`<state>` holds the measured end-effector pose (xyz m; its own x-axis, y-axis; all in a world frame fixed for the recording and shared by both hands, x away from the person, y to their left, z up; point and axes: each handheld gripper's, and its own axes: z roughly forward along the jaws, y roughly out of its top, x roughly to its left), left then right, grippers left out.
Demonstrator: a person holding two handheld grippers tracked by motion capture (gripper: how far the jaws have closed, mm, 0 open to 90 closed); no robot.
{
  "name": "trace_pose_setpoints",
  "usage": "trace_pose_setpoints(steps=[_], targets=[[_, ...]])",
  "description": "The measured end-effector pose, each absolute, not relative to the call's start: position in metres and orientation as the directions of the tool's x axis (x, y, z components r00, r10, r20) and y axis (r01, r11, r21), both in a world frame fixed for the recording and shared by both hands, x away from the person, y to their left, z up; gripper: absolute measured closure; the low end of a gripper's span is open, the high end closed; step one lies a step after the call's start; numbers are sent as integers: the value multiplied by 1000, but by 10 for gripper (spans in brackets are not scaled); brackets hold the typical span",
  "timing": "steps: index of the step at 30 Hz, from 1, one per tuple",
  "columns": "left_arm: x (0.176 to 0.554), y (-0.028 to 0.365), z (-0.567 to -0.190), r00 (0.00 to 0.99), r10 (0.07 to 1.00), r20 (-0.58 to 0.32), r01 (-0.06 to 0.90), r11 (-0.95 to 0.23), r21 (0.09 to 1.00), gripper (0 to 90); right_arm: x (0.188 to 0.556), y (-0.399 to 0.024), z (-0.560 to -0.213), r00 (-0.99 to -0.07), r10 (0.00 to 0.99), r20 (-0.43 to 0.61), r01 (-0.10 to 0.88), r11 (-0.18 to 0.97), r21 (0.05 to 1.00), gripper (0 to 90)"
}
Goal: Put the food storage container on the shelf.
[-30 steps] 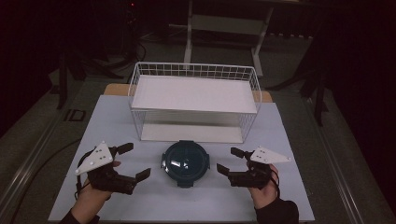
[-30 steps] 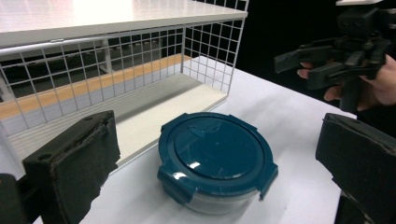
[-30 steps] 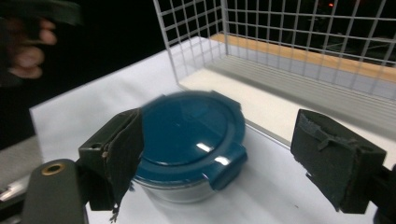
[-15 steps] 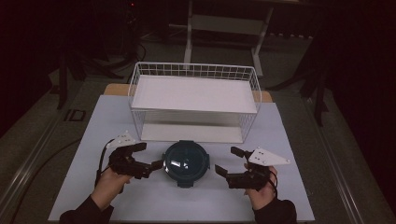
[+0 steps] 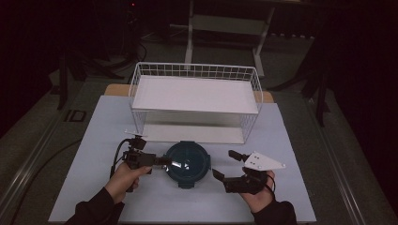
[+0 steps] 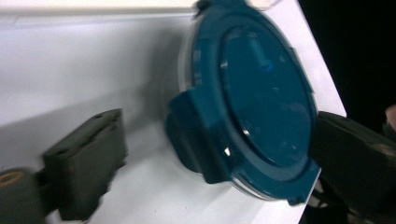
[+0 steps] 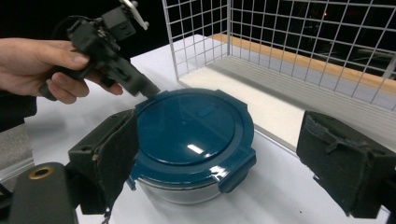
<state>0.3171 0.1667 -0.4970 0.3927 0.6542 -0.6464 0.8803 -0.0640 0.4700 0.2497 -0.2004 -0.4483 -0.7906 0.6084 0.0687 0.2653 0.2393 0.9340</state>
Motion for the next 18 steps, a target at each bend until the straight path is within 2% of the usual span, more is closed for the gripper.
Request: trace_pose_setpoints(steps=[1, 3, 4, 8, 11, 18], targets=[[317, 167, -497, 393, 654, -646, 880, -64, 470, 66, 250, -200, -448, -791, 608, 69, 265, 239, 934, 131], [319, 168, -499, 356, 662, -660, 899, -50, 435, 147, 250, -201, -449, -790, 609, 71, 268, 240, 933, 135], [321, 171, -501, 328, 647, -688, 913, -32, 406, 159, 251, -202, -450, -788, 610, 76, 274, 238, 932, 138], [324, 178, -504, 286, 607, -742, 933, -1, 359, 337, 250, -201, -451, -792, 607, 69, 269, 245, 932, 148], [325, 180, -506, 267, 588, -764, 942, 9, 336, 404, 251, -200, -451, -793, 606, 71, 276, 252, 927, 149], [331, 181, -520, 210, 524, -825, 966, 16, 257, 480, 252, -200, -453, -792, 605, 80, 288, 255, 923, 154]])
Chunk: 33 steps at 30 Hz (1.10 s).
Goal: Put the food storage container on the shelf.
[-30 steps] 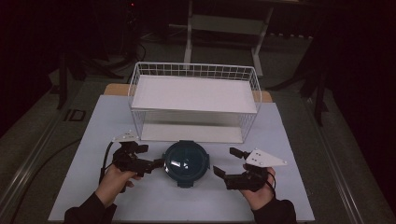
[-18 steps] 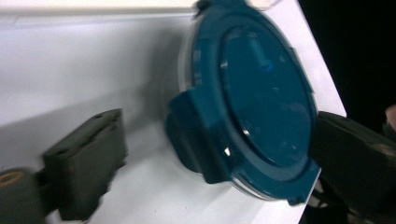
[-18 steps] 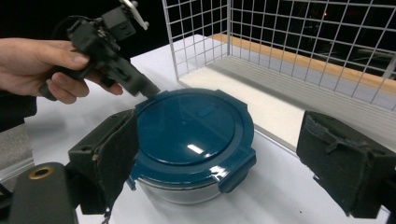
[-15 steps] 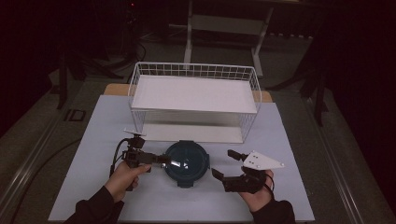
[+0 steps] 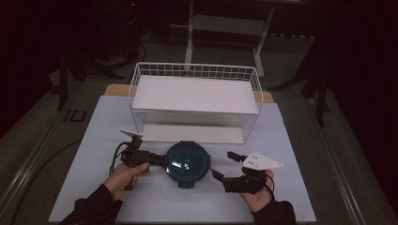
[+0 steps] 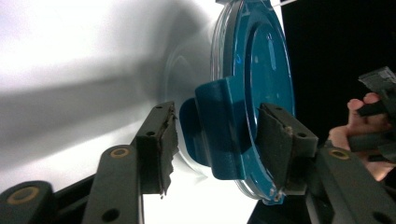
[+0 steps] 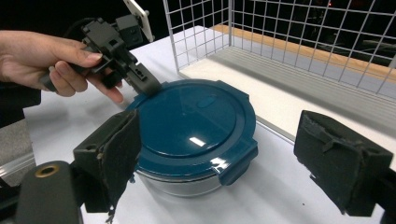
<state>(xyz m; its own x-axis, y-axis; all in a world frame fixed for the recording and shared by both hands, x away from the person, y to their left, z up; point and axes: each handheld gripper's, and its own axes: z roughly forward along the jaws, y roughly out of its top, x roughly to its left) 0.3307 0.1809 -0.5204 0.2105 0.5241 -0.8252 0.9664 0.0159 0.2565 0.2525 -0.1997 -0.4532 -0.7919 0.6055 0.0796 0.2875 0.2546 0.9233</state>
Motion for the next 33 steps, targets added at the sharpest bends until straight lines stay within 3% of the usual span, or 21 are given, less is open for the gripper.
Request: trace_pose_setpoints(steps=[5, 13, 24, 26, 33], targets=[[332, 179, -527, 187, 487, -853, 975, 13, 221, 516, 254, -201, -454, -788, 609, 89, 302, 258, 918, 155], [329, 179, -523, 252, 494, -832, 959, -13, 283, 530, 261, -203, -460, -778, 611, 146, 363, 247, 899, 178], [309, 174, -507, 400, 521, -754, 904, -91, 417, 561, 287, -209, -484, -685, 586, 432, 616, 150, 774, 280], [307, 174, -506, 419, 520, -744, 895, -98, 435, 562, 289, -208, -485, -681, 584, 442, 626, 150, 765, 281], [297, 175, -505, 472, 514, -716, 866, -121, 485, 573, 295, -203, -499, -650, 535, 540, 703, 153, 695, 409]])
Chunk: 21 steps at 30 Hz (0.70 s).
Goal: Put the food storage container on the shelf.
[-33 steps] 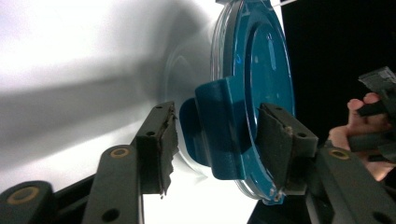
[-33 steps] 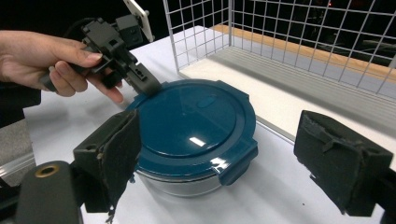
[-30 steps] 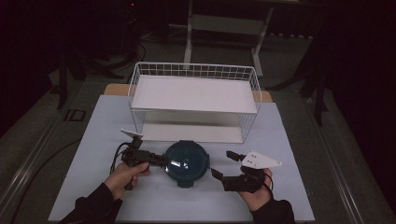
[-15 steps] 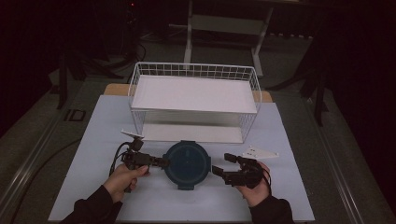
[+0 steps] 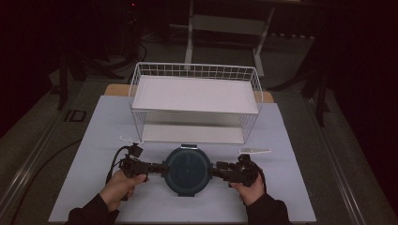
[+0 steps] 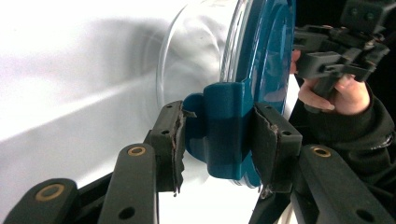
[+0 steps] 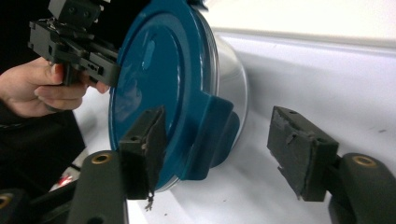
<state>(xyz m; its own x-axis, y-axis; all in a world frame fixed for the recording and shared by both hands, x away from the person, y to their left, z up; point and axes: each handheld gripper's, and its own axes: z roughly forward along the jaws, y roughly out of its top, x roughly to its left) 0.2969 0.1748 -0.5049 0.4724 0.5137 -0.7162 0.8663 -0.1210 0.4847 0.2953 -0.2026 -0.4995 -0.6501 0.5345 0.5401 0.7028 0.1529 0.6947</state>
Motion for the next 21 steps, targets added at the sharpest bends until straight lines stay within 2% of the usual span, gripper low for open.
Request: trace_pose_setpoints(steps=[2, 3, 9, 17, 21], targets=[[295, 176, -506, 479, 508, -716, 863, -121, 491, 576, 296, -202, -502, -645, 528, 553, 714, 158, 682, 417], [294, 176, -506, 483, 504, -716, 861, -122, 494, 576, 298, -201, -506, -633, 506, 586, 733, 148, 664, 448], [290, 176, -506, 500, 499, -707, 850, -128, 511, 578, 297, -197, -509, -625, 483, 613, 750, 155, 643, 536], [279, 171, -505, 507, 529, -681, 831, -89, 549, 574, 293, -198, -514, -564, 476, 674, 799, 111, 591, 559], [274, 169, -502, 510, 563, -651, 820, -91, 564, 561, 289, -196, -512, -566, 491, 662, 793, 103, 601, 561]])
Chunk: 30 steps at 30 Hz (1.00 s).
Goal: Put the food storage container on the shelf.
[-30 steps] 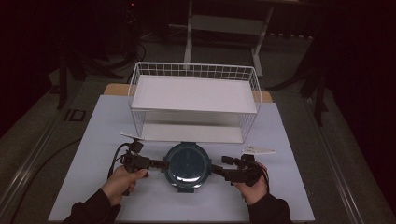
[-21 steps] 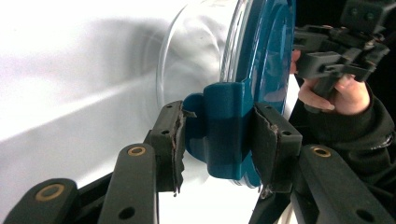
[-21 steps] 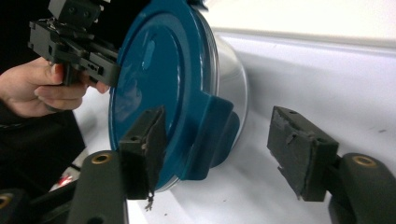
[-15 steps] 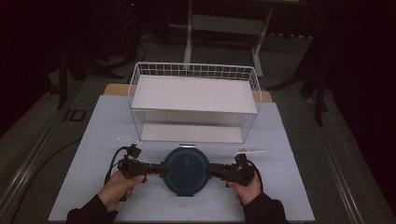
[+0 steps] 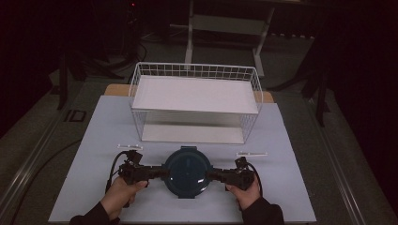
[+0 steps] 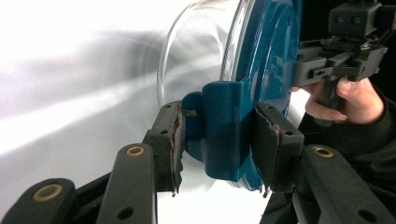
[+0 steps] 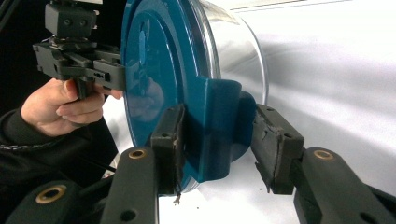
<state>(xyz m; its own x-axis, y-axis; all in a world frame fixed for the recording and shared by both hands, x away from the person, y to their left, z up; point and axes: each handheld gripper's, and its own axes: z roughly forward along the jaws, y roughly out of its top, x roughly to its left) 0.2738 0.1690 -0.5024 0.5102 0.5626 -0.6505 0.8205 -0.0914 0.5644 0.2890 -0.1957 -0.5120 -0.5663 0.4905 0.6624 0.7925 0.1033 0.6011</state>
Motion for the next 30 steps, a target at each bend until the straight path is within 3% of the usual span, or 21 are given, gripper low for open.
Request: trace_pose_setpoints(steps=[12, 30], targets=[[267, 164, -496, 521, 577, -630, 803, -80, 590, 562, 285, -198, -508, -562, 505, 655, 794, 107, 599, 561], [291, 152, -461, 610, 585, -535, 691, -62, 720, 560, 307, -208, -464, -655, 534, 535, 670, 83, 737, 559]])
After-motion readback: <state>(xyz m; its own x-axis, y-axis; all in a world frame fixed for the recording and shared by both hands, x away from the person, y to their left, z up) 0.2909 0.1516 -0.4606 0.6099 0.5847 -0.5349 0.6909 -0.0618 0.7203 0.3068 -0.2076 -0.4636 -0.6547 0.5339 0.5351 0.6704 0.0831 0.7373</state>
